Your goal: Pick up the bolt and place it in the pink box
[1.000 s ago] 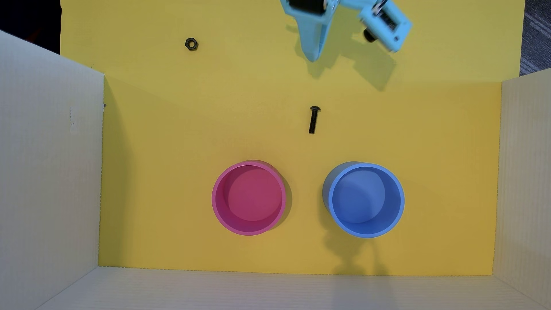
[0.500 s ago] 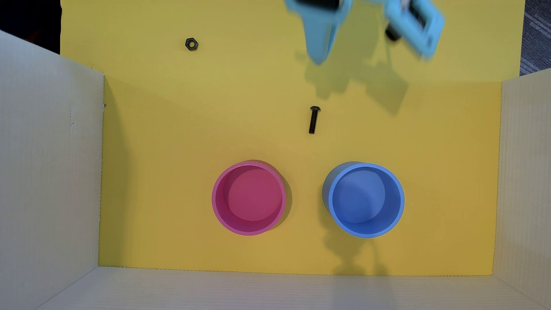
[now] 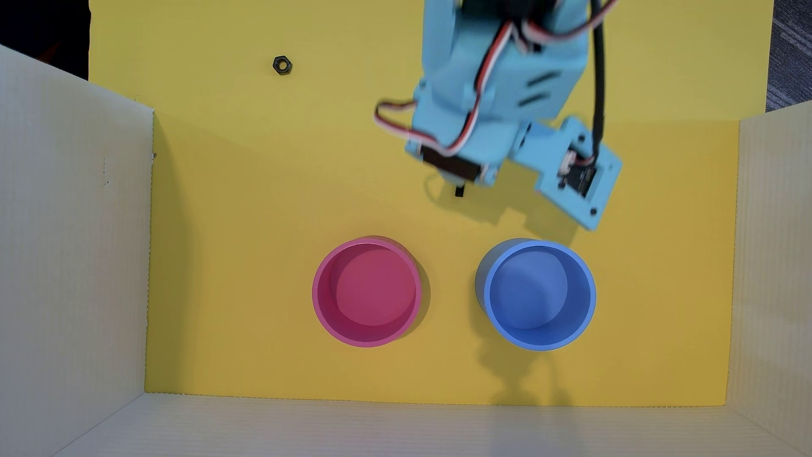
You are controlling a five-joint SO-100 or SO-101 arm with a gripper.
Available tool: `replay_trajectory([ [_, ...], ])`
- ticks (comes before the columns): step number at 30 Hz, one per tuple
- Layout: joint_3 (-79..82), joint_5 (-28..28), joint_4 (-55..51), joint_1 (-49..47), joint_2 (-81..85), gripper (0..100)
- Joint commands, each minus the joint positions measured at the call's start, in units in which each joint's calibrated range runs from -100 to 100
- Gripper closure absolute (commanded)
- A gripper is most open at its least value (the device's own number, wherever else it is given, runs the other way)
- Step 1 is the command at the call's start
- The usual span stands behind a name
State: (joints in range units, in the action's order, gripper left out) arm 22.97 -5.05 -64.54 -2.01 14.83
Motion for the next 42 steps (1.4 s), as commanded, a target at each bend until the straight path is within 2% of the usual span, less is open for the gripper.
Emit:
replay_trajectory([
  [1,-2.39,5.81,2.46,0.39,-2.46,98],
  [5,-5.02,8.94,1.69,0.31,-5.74,98],
  [13,-6.92,23.52,-1.48,0.31,-10.45,98],
  [20,-6.92,31.23,-7.23,0.31,-9.86,98],
  [31,-6.28,36.60,-10.41,-0.64,-10.54,98],
  [42,-5.83,37.17,-11.87,-5.87,-10.62,98],
])
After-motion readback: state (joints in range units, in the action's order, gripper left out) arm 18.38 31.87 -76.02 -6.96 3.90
